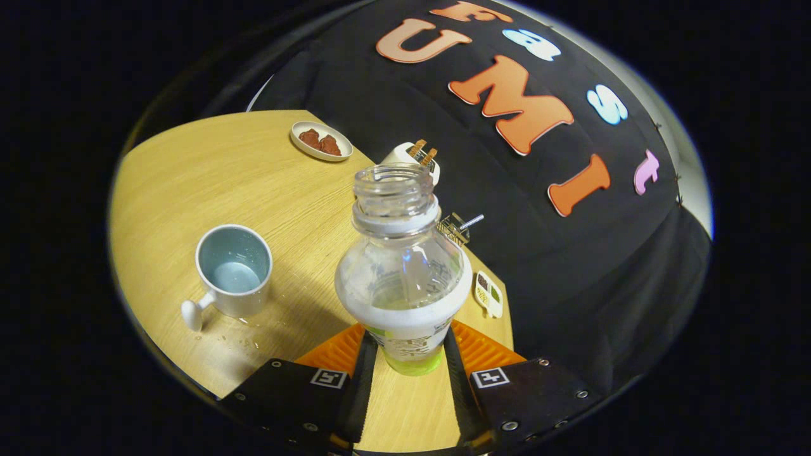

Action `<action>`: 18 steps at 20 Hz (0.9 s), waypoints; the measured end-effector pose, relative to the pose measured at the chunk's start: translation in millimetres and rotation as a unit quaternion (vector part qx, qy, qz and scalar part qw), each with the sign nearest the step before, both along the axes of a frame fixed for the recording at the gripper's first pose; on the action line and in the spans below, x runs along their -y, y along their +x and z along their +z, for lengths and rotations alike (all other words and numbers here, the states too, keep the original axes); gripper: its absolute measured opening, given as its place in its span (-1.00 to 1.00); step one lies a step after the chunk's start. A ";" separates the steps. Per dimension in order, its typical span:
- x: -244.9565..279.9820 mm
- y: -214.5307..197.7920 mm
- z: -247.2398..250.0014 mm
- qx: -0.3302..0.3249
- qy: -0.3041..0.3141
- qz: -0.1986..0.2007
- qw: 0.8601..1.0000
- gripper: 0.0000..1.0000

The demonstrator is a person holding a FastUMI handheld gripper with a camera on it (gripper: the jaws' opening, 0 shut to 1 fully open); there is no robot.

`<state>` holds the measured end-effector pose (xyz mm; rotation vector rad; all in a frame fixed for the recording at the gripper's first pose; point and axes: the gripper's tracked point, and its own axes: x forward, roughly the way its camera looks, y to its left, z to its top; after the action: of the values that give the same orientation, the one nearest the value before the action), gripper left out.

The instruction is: Take the bottle from table, then pour the juice into the cup, finally place the bottle on the coaster

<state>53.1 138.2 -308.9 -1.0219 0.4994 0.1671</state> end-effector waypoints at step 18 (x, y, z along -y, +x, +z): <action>-19.7 5.5 -1.8 0.035 -0.259 0.096 0.960 0.11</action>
<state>58.6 157.9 -310.7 -1.5868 0.3854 0.1768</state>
